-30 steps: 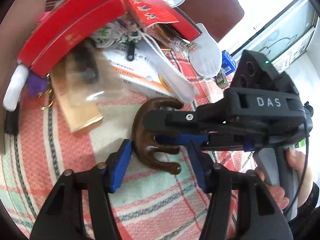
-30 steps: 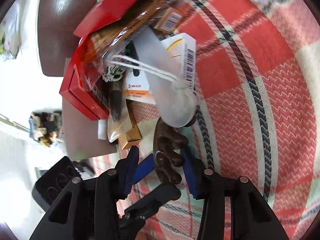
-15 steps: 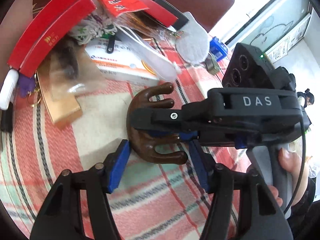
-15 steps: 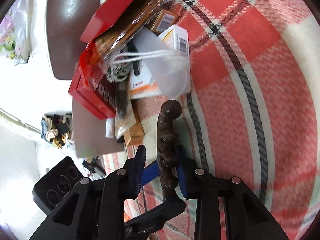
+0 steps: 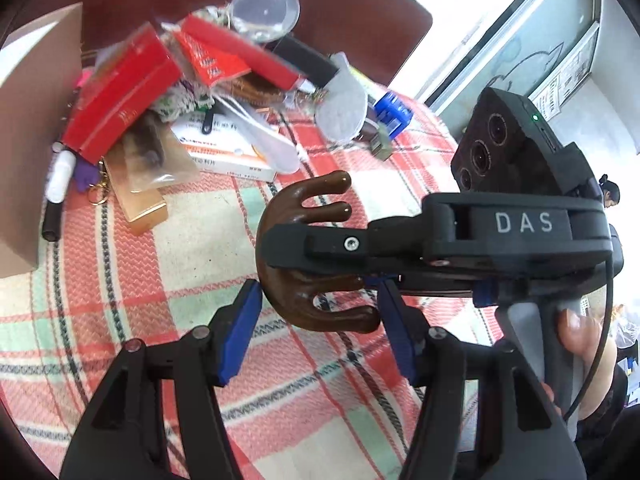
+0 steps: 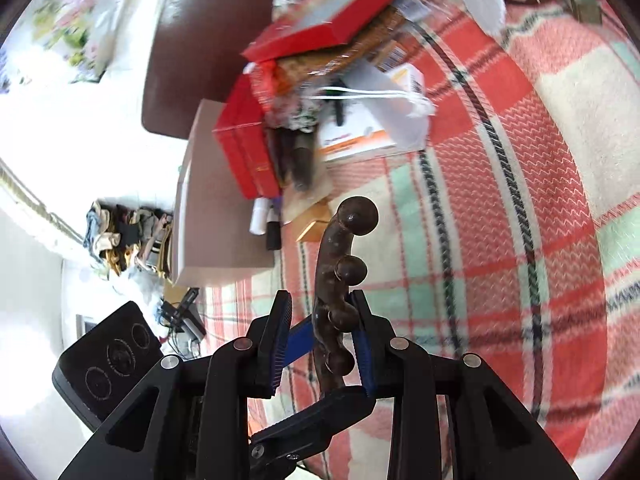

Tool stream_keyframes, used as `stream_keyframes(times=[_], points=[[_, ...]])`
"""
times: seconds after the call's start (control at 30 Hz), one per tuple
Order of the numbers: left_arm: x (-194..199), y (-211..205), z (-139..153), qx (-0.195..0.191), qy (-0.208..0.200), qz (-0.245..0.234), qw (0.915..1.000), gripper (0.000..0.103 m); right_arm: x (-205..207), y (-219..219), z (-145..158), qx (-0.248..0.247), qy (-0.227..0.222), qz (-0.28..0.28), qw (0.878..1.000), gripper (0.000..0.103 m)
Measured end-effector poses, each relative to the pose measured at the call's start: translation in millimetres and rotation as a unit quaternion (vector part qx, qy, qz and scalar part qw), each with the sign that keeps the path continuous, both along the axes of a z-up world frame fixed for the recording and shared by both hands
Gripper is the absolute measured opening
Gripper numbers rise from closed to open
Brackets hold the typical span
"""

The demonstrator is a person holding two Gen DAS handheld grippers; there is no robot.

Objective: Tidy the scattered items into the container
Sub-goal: 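Lift the massager with the right gripper and carry it over the box, then open the right gripper to drop the massager into the box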

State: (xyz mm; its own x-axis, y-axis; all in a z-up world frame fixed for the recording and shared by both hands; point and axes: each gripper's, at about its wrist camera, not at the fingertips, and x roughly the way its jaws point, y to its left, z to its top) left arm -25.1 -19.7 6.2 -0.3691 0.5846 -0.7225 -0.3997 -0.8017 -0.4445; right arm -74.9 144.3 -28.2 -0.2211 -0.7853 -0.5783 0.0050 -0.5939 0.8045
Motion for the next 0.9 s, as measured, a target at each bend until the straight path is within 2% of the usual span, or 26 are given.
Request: stream_keyframes(times=[0.13, 0.23, 0.37, 0.67, 0.9], points=[[4, -7, 10, 0.009, 0.016, 0.008, 0.9998, 0.060, 12, -4, 14, 0.007, 0.016, 0.008, 1.000, 0.033], [4, -14, 19, 0.020, 0.030, 0.019, 0.9991, 0.060, 15, -23, 32, 0.014, 0.032, 0.019, 0.999, 0.033], [10, -45, 41, 0.037, 0.055, 0.041, 0.9970, 0.060, 12, -50, 58, 0.019, 0.058, 0.041, 0.997, 0.033], [-7, -131, 88, 0.041, 0.102, 0.111, 0.9878, 0.059, -25, -145, 113, 0.010, 0.098, 0.107, 0.989, 0.033], [-41, -191, 97, 0.027, 0.101, 0.155, 0.9824, 0.059, -59, -222, 127, 0.007, 0.099, 0.147, 0.984, 0.033]])
